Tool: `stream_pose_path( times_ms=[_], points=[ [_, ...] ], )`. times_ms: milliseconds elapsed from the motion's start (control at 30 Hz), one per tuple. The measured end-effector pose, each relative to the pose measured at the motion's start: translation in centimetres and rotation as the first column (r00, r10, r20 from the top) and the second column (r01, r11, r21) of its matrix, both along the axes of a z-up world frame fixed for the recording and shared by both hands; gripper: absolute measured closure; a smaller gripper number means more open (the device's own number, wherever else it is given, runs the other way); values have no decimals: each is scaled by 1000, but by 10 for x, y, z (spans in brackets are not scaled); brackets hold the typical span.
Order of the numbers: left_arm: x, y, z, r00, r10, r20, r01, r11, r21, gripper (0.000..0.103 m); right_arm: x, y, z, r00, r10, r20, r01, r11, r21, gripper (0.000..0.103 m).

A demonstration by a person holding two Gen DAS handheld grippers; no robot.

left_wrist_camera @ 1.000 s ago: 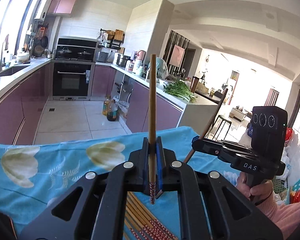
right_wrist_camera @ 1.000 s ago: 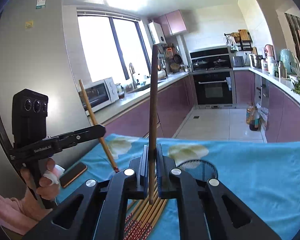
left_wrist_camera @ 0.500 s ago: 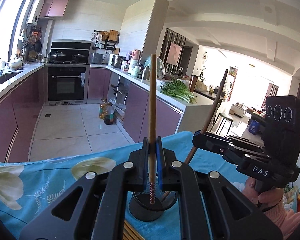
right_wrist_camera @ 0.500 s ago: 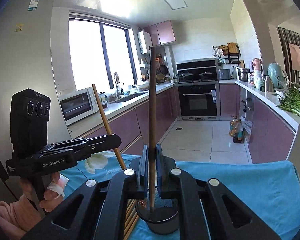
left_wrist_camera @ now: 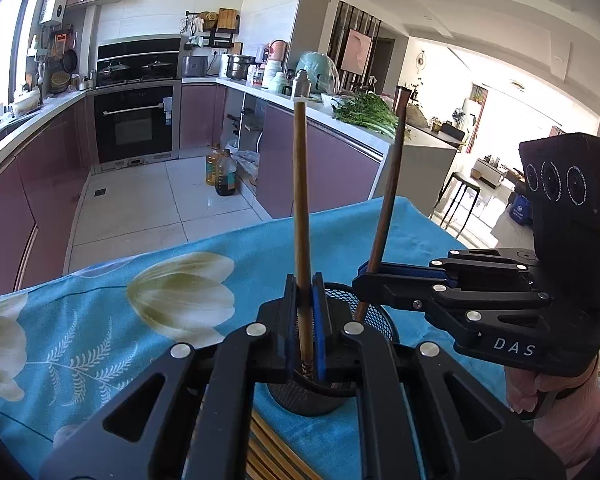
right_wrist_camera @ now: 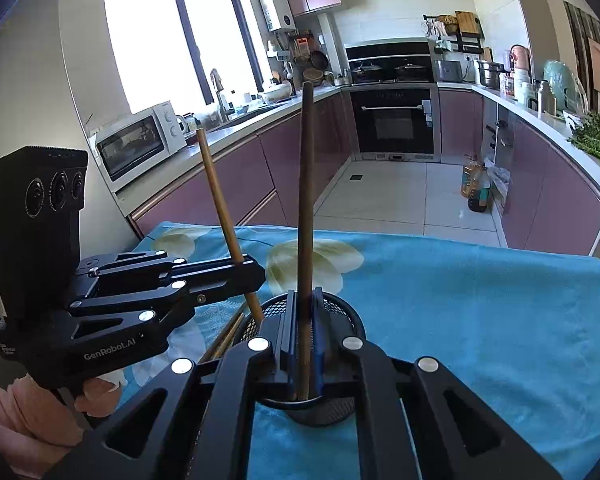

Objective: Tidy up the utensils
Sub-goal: 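Open both tools to release the chopsticks in the holder, then grasp another chopstick with the left tool while the right tool grasps one too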

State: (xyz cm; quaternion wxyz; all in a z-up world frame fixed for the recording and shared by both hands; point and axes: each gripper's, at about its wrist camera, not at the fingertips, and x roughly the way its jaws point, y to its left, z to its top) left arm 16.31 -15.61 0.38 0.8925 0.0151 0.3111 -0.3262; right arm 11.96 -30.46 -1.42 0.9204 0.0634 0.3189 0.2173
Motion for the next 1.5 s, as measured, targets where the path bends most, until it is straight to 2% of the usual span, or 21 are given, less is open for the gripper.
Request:
stream_pose_path(
  times_ms=[167,367,533,633,833,933,1067,1167,1333,1500],
  points=[
    [5,3,-6,1000,15,-10,-15,1000,2,94,11,1,-3,1000,-19,-16,20,1000,23,95],
    [-13,15,3,999,45,20,-44,999,-11,86,16,-3,-5,999,-45,-15,46,998,51,94],
    [-31,45,14,993,103,65,-100,994,-40,73,1,-10,-2,998,-58,23,56,996,76,89],
    [-43,68,18,986,145,87,-141,989,-51,63,-16,-8,7,997,-39,67,34,996,80,77],
    [-57,107,4,973,218,74,-218,976,-11,59,-61,8,16,985,104,138,-117,989,89,63],
    [-61,119,-14,973,227,32,-228,973,23,58,-74,23,4,979,170,109,-178,981,71,63],
    [-63,127,-47,974,225,-34,-222,972,73,58,-72,40,-27,983,185,11,-185,983,18,63],
    [-66,125,-69,972,220,-77,-211,972,106,58,-67,49,-51,984,165,-64,-165,986,-2,63],
    [-71,115,-90,972,207,-114,-189,970,155,59,-61,52,-81,980,137,-147,-138,990,-1,63],
    [-68,109,-101,966,213,-147,-184,965,185,63,-61,54,-94,978,109,-178,-113,993,-15,65]
  ],
)
